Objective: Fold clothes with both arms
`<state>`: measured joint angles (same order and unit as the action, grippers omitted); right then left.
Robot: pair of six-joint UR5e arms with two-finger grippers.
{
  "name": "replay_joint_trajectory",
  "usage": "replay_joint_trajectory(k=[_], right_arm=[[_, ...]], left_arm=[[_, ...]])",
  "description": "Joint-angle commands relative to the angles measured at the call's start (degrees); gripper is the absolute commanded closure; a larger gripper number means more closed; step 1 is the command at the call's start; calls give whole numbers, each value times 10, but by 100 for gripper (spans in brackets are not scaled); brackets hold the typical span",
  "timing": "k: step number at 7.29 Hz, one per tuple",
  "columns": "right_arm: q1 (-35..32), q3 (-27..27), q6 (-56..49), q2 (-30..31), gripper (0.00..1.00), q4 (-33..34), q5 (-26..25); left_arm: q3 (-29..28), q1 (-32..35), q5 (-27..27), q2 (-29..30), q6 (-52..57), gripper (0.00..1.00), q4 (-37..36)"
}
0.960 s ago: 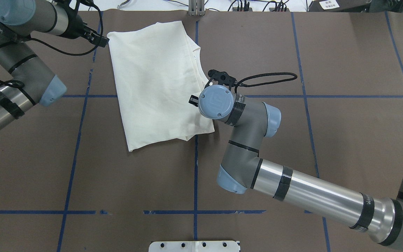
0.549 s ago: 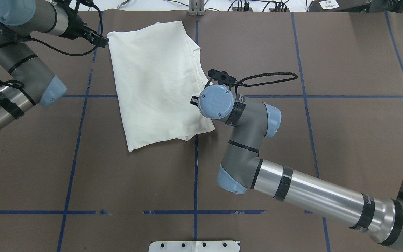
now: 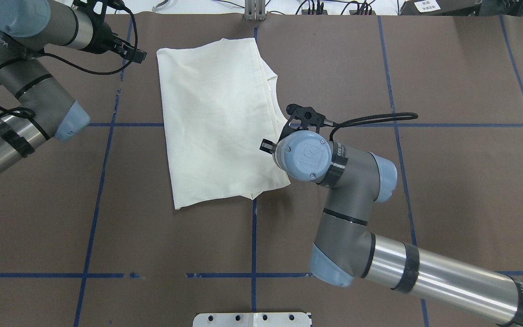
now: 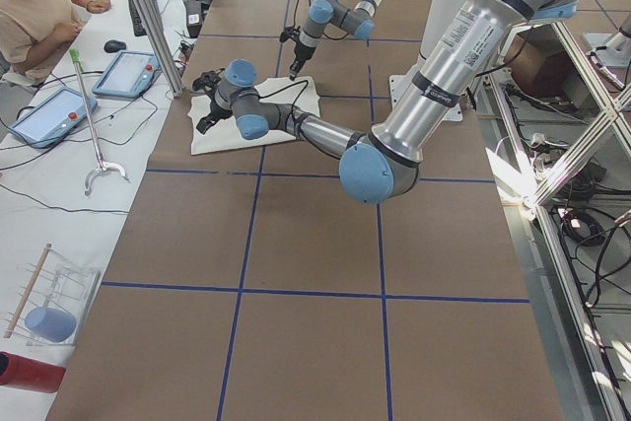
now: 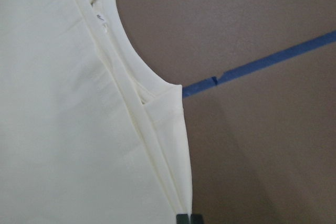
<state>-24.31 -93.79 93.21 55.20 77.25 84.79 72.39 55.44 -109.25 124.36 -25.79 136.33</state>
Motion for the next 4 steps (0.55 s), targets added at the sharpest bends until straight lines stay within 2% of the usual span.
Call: replay_joint_trajectory(k=[1, 3, 4], right_arm=[[57, -108, 2, 88, 100, 5, -49], [83, -159, 3, 146, 100, 5, -74], [83, -162, 0, 154, 2, 4, -75]], left_arm=[[-1, -2, 0, -1, -12, 0, 4], [0, -2, 0, -1, -16, 0, 4], [4, -11, 0, -1, -41, 0, 4]])
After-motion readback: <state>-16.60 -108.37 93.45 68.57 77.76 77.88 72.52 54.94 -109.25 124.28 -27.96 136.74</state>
